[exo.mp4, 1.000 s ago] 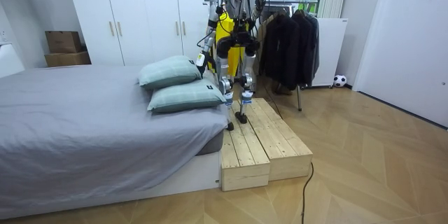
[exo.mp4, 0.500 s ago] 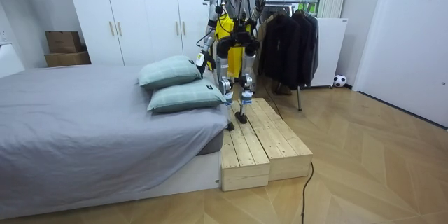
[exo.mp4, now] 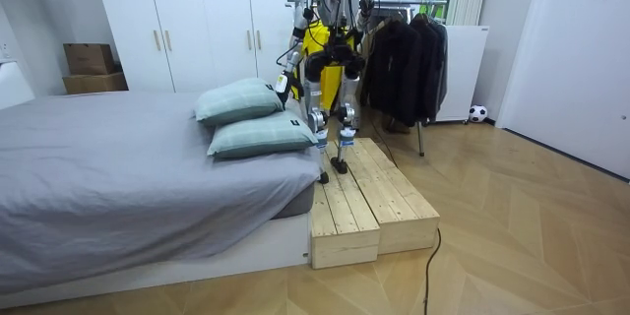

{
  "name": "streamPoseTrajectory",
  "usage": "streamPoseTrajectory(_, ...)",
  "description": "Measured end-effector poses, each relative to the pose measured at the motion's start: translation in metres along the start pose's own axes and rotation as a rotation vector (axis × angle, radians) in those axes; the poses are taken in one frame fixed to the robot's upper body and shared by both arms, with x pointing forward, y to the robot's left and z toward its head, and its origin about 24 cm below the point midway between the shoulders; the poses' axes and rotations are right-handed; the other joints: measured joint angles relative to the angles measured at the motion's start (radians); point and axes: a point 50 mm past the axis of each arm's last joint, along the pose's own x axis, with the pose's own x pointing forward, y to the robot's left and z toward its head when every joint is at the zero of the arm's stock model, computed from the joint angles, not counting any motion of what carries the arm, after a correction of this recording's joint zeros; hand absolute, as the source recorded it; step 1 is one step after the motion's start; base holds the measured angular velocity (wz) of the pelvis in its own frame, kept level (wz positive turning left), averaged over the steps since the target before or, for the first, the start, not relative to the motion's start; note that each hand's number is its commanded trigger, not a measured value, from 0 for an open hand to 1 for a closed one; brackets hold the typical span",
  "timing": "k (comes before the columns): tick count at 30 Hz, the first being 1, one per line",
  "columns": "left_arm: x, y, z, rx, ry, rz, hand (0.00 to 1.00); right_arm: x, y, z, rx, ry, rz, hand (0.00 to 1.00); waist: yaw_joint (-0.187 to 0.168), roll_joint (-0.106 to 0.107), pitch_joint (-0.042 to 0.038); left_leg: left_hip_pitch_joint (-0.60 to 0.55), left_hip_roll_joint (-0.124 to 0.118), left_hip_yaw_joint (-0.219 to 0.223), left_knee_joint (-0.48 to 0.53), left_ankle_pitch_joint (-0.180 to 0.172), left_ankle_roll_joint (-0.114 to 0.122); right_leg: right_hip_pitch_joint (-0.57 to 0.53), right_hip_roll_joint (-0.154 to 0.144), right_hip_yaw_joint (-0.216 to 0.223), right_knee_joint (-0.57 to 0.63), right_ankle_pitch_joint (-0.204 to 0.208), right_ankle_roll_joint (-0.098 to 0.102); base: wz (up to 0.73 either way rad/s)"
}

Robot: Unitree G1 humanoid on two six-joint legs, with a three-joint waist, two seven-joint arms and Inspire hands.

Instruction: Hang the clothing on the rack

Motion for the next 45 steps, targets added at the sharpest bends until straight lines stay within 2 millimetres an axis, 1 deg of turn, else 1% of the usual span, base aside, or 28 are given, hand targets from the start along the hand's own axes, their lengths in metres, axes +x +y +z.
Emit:
streamPoseTrajectory(1, 0.0, 0.0, 0.0, 0.0, 0.0, 0.0, 0.0, 0.0, 0.0, -0.002, 0.002, 0.001, -0.004, 1.0, 0.0, 0.003, -0.0014, 0.0, 0.0, -0.002, 0.0, 0.0, 0.0, 0.001, 0.0, 0.0, -0.001, 0.0, 0.0, 0.05)
streamPoseTrajectory(7, 0.0, -0.001, 0.001, 0.008, -0.004, -0.001, 0.0, 0.0, 0.0, -0.003, 0.007, -0.012, -0.009, 1.0, 0.0, 0.01, -0.0023, -0.007, 0.0, -0.009, 0.003, 0.0, 0.0, 0.001, 0.0, -0.004, -0.009, 0.002, -0.001, 0.01)
streamPoseTrajectory(11, 0.0, -0.001, 0.0, 0.011, -0.002, -0.002, 0.0, 0.001, 0.004, -0.005, 0.012, -0.012, -0.005, 1.0, -0.003, 0.01, -0.0036, -0.008, 0.0, -0.011, 0.002, 0.0, 0.0, 0.003, 0.0, -0.008, -0.011, 0.002, 0.0, 0.02)
streamPoseTrajectory(13, 0.0, -0.001, 0.0, 0.009, -0.001, -0.001, 0.0, 0.001, 0.008, -0.007, 0.026, -0.018, 0.003, 1.0, -0.007, 0.01, -0.0047, -0.009, 0.001, -0.012, 0.002, 0.0, 0.0, 0.004, -0.001, -0.015, -0.012, 0.002, 0.0, 0.07)
streamPoseTrajectory(15, 0.0, -0.001, 0.0, 0.009, -0.001, -0.002, 0.0, 0.001, 0.01, -0.009, 0.028, -0.024, 0.008, 1.0, -0.007, 0.012, -0.0076, -0.01, 0.001, -0.013, 0.002, 0.0, 0.0, 0.005, -0.001, -0.016, -0.014, 0.001, 0.0, 0.02)
streamPoseTrajectory(16, 0.0, -0.001, 0.0, 0.009, 0.0, -0.002, 0.0, 0.0, 0.012, -0.012, 0.039, -0.023, 0.009, 1.0, -0.006, 0.016, -0.0073, -0.009, 0.001, -0.014, 0.002, 0.0, 0.0, 0.008, -0.001, -0.017, -0.016, 0.001, 0.0, 0.04)
streamPoseTrajectory(17, 0.0, -0.001, -0.001, 0.009, 0.0, -0.002, 0.0, 0.0, 0.013, -0.014, 0.043, -0.021, 0.008, 1.0, -0.005, 0.016, -0.0074, -0.007, 0.001, -0.015, 0.002, 0.0, 0.0, 0.01, -0.001, -0.018, -0.018, 0.001, 0.0, 0.05)
streamPoseTrajectory(19, 0.0, 0.0, -0.003, 0.008, 0.006, 0.0, 0.0, -0.002, 0.014, -0.023, 0.073, -0.019, 0.006, 1.0, -0.005, 0.019, -0.0117, 0.001, 0.001, -0.018, 0.002, 0.0, 0.0, 0.022, -0.001, -0.018, -0.027, 0.002, -0.001, 0.02)
streamPoseTrajectory(21, 0.0, 0.0, -0.003, 0.008, 0.008, 0.0, 0.0, -0.003, 0.015, -0.026, 0.103, -0.022, -0.002, 0.99, -0.005, 0.022, -0.0101, 0.007, 0.001, -0.017, 0.0, 0.0, 0.0, 0.028, -0.001, -0.019, -0.028, 0.002, -0.001, 0.0)
streamPoseTrajectory(22, 0.0, 0.0, -0.004, 0.008, 0.01, 0.0, 0.0, -0.003, 0.015, -0.028, 0.11, -0.02, -0.005, 0.59, -0.005, 0.025, -0.0099, 0.012, 0.001, -0.017, -0.001, 0.0, 0.0, 0.033, -0.001, -0.019, -0.029, 0.001, 0.0, 0.0)
streamPoseTrajectory(23, 0.0, 0.0, -0.005, 0.009, 0.012, 0.0, 0.0, -0.003, 0.015, -0.029, 0.111, -0.02, -0.006, 0.0, -0.005, 0.026, -0.0108, 0.012, 0.0, -0.017, -0.001, 0.0, 0.0, 0.033, -0.001, -0.019, -0.028, -0.002, 0.001, 0.0)
streamPoseTrajectory(26, 0.0, 0.0, -0.005, 0.009, 0.012, 0.001, 0.0, -0.003, 0.017, -0.03, 0.119, -0.022, -0.016, 0.0, -0.005, 0.026, -0.011, 0.013, 0.0, -0.019, -0.001, 0.0, 0.0, 0.034, -0.001, -0.019, -0.028, -0.002, 0.0, 0.0)
streamPoseTrajectory(29, 0.0, -0.001, -0.005, 0.008, 0.008, 0.008, 0.0, -0.003, 0.018, -0.034, 0.146, -0.012, -0.031, 0.0, -0.006, 0.026, -0.0109, 0.014, 0.0, -0.027, -0.002, 0.0, 0.0, 0.036, -0.001, -0.026, -0.027, -0.002, 0.0, 0.05)
streamPoseTrajectory(34, -0.001, -0.002, -0.004, 0.006, 0.004, 0.01, 0.0, -0.006, 0.021, -0.055, 0.157, 0.062, -0.032, 0.0, -0.007, 0.028, -0.0088, 0.012, 0.0, -0.031, -0.002, 0.0, 0.0, 0.034, -0.001, -0.028, -0.026, -0.002, 0.0, 0.01)
streamPoseTrajectory(36, -0.001, -0.003, -0.004, 0.005, 0.004, 0.009, 0.0, -0.006, 0.022, -0.057, 0.16, 0.067, -0.031, 0.0, -0.009, 0.029, -0.0073, 0.012, 0.0, -0.031, -0.002, 0.0, 0.0, 0.034, -0.001, -0.027, -0.026, -0.003, 0.0, 0.0)
streamPoseTrajectory(45, -0.001, -0.003, -0.005, 0.005, 0.007, 0.015, 0.0, -0.006, 0.022, -0.057, 0.156, 0.063, -0.03, 0.0, -0.011, 0.024, -0.0053, 0.012, 0.0, -0.032, -0.002, 0.0, 0.0, 0.034, -0.001, -0.026, -0.028, -0.004, -0.001, 0.0)
